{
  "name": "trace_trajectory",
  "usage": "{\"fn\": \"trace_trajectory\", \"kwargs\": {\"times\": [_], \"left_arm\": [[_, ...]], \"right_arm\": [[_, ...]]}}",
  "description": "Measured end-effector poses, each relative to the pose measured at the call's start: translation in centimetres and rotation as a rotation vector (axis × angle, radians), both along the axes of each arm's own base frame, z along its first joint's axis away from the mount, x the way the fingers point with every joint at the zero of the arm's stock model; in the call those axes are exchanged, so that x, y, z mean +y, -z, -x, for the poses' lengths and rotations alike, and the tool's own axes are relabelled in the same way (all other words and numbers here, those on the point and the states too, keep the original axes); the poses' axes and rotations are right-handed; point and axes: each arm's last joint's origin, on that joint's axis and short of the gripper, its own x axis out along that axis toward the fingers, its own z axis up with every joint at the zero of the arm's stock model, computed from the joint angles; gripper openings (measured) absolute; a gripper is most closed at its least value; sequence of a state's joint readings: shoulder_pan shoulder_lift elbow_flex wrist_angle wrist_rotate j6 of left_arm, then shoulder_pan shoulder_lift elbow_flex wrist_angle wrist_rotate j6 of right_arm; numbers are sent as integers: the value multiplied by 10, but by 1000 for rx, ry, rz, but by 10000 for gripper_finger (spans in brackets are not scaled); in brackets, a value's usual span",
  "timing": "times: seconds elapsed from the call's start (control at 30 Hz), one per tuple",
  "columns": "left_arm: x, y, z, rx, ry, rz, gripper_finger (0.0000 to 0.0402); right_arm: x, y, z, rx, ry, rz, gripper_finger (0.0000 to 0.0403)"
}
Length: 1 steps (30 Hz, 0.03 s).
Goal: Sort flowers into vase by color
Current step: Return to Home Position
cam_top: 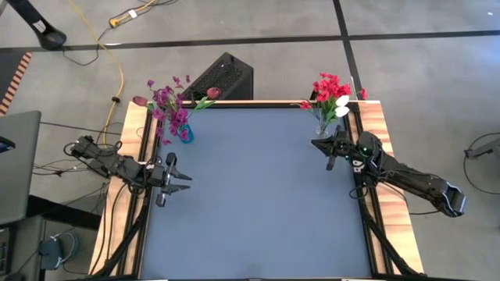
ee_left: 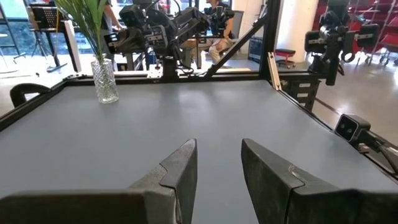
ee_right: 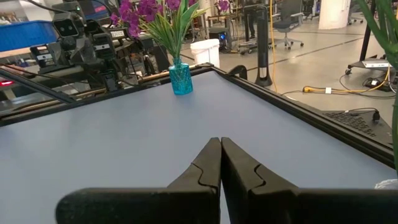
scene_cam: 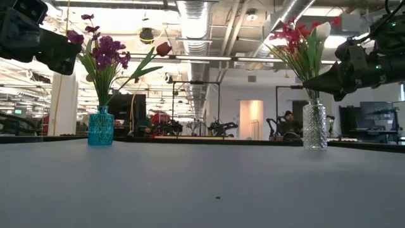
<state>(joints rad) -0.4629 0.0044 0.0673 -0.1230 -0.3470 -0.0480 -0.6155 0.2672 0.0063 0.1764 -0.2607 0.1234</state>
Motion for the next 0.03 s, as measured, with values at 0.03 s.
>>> {"fn": "trace_trajectory", "kwargs": {"times": [0.03], "left_arm": [[0, 0, 0, 0, 0, 2, 114]], "right_arm": [[0, 0, 0, 0, 0, 0, 34]]}}
